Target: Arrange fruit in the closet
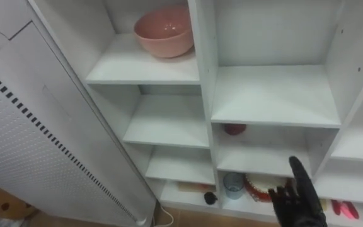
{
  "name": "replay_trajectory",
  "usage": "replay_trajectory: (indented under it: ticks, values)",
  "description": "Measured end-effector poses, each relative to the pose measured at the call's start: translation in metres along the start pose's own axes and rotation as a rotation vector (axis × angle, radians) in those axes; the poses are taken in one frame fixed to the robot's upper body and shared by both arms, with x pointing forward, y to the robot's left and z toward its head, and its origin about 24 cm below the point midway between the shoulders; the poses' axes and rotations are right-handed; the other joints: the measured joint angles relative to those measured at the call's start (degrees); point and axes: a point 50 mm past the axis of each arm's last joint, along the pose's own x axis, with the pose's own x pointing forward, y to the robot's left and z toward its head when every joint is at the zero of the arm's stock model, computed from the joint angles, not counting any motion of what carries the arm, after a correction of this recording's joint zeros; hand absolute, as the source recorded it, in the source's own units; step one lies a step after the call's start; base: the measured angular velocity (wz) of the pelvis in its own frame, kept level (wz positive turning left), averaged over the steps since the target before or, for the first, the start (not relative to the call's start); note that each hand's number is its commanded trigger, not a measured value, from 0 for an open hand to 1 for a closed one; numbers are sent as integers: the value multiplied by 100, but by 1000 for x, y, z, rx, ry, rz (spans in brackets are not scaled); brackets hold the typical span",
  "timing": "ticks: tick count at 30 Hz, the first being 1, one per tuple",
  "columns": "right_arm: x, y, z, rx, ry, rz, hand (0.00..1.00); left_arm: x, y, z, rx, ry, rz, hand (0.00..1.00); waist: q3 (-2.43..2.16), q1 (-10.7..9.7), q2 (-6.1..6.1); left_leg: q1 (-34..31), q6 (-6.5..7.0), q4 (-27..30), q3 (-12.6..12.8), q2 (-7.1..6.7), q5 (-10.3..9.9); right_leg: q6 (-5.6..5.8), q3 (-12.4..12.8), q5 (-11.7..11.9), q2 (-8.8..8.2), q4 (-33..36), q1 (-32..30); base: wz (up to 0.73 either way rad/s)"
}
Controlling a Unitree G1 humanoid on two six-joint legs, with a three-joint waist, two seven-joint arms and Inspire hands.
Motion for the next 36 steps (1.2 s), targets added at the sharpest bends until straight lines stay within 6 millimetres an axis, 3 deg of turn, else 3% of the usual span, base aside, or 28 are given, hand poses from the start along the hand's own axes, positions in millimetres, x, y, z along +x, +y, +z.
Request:
replay_trajectory:
  ticks: [6, 10, 13, 16, 19, 26, 27, 32, 34, 36]
  values:
    - [-24, -89, 2, -197, 45, -196, 0, 0, 6, -17, -76, 53, 22, 0, -19, -313, -80, 822, -36, -695, -148, 22, 72, 81, -174, 91, 150, -793, 937, 8]
    - [-58, -158, -1, -420, 176, -369, 0, -1, 11, -30, -129, 93, 48, 0, -104, -391, -249, 1644, -65, -1241, -122, 44, 101, 121, -191, 107, 247, -1290, 1725, -2]
    - [-81, -191, -4, -534, 286, -453, 0, -2, 16, -41, -162, 110, 69, 0, -163, -483, -427, 2075, -82, -1497, -115, 73, 110, 144, -220, 109, 324, -1615, 2185, 0]
    - [-100, -215, -5, -619, 359, -510, 0, -4, 17, -53, -196, 143, 97, 0, -156, -613, -604, 2497, -86, -1575, -48, 91, 111, 174, -292, 130, 370, -1973, 2765, 7]
    - [-122, -238, -10, -600, 399, -576, 0, -6, 13, -62, -230, 170, 108, 0, -177, -682, -676, 2935, -102, -1813, 115, 123, 100, 199, -341, 146, 431, -2286, 3266, 16]
    - [-143, -258, -19, -559, 440, -612, 0, -8, 9, -68, -315, 201, 121, 0, -165, -810, -572, 3447, -191, -2142, 133, 197, 32, 196, -307, 148, 547, -2410, 3685, -3]
    - [-146, -261, -18, -574, 449, -618, 0, -9, 8, -68, -317, 197, 123, 0, -182, -833, -545, 3488, -191, -2155, 133, 197, 31, 196, -311, 148, 548, -2410, 3715, 0]
    - [-157, -269, -18, -805, 594, -625, 0, -10, 6, -73, -302, 216, 132, 0, -201, -957, -535, 3647, -190, -2154, 165, 193, 32, 196, -273, 148, 543, -2411, 3819, -4]
    - [-154, -268, -17, -949, 657, -594, 0, -10, 7, -72, -301, 212, 135, 0, -192, -920, -555, 3694, -190, -2157, 330, 200, 32, 194, 12, 150, 573, -2407, 3806, -34]
    - [-150, -264, -15, -1041, 686, -565, 0, -10, 8, -72, -297, 221, 136, 0, -186, -937, -549, 3730, -188, -2163, 360, 202, 31, 194, 114, 158, 584, -2398, 3802, -22]
